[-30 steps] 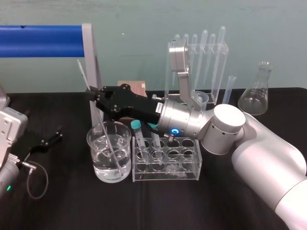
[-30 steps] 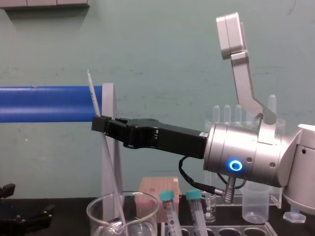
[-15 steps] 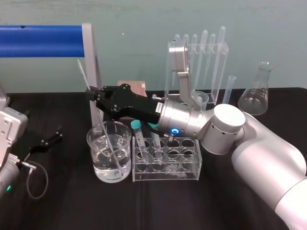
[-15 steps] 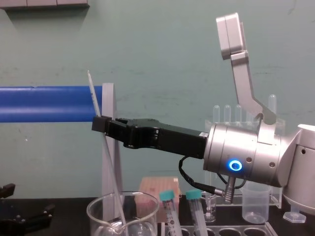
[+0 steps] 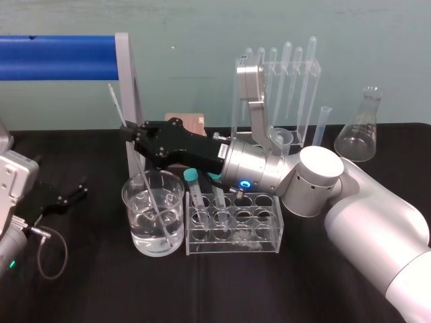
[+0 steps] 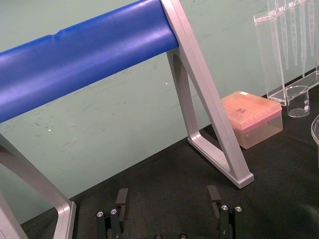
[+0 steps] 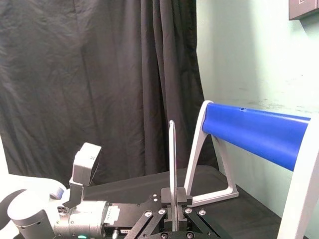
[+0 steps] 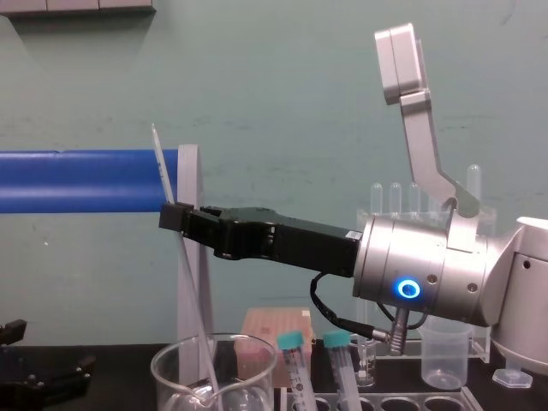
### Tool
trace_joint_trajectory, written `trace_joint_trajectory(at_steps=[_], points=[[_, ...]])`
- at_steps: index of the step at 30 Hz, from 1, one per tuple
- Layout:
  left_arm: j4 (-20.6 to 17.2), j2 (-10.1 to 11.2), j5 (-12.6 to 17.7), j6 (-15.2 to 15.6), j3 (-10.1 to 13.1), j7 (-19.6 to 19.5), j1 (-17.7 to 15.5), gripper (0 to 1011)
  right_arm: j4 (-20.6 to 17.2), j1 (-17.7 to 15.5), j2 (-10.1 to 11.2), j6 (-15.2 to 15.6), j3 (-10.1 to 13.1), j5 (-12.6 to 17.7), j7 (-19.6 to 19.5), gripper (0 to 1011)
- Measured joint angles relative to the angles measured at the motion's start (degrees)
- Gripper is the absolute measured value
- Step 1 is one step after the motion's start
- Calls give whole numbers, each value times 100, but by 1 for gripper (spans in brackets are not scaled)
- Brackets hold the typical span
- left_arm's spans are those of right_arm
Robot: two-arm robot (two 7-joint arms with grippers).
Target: Hold the thermometer with one hand and immerse one end into the beaker, then reinsert it into the test tube rack.
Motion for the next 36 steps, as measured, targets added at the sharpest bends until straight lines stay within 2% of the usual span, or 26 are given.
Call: trace_joint_trajectory(at_steps=[29,32,36], points=[[0,0,0,0,0,0,0,1008,-26,3,7,-12,16,2,3,57],[0,0,0,0,0,0,0,1008,-94,7,18,2,48,28,-1,56],[0,0,0,0,0,0,0,1008,-440,33,67,69,201,221,-37,56]])
